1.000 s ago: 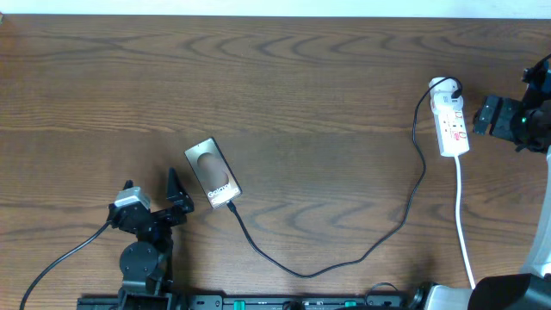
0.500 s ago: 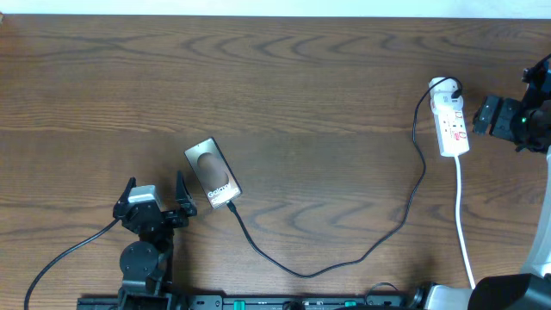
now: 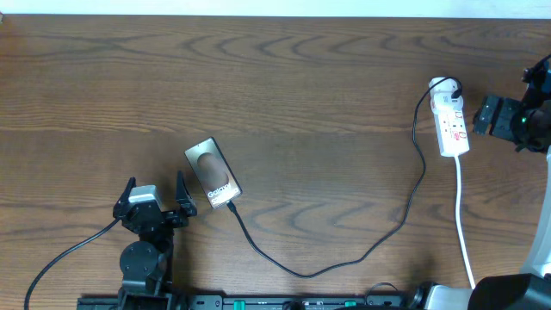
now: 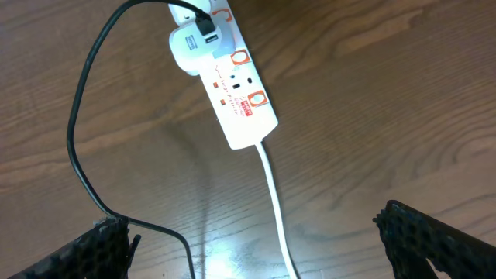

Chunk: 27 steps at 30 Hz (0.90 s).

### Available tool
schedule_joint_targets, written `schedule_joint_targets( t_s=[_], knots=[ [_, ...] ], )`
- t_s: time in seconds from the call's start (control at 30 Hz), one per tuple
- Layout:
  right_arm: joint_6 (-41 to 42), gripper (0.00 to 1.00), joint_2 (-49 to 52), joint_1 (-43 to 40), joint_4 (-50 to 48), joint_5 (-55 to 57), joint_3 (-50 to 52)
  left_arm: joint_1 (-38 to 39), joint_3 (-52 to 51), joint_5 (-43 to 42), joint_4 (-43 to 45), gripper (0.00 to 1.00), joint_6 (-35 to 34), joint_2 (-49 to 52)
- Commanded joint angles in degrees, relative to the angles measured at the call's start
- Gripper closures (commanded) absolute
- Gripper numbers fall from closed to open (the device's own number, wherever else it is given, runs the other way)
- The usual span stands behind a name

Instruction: Plug charger to phone and switch on socket

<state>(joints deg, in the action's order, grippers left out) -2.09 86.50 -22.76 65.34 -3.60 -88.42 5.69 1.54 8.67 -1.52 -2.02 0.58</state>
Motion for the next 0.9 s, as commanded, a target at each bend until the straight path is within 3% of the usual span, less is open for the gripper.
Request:
schedule_joint_targets(
  t_s=[0.0,0.87],
  knots=[
    [0.35,0.01,-0.57,-0.02,0.04,0.24,0.02,0.07,-1.27,-0.50,-2.10,0.08,0.94,-0.35],
    [0.37,0.01,-2.25,0.17,-0.55,-1.36,0.07,0.07,-1.27,-0.50,-2.10,0.08,0.94,-0.33]
  ],
)
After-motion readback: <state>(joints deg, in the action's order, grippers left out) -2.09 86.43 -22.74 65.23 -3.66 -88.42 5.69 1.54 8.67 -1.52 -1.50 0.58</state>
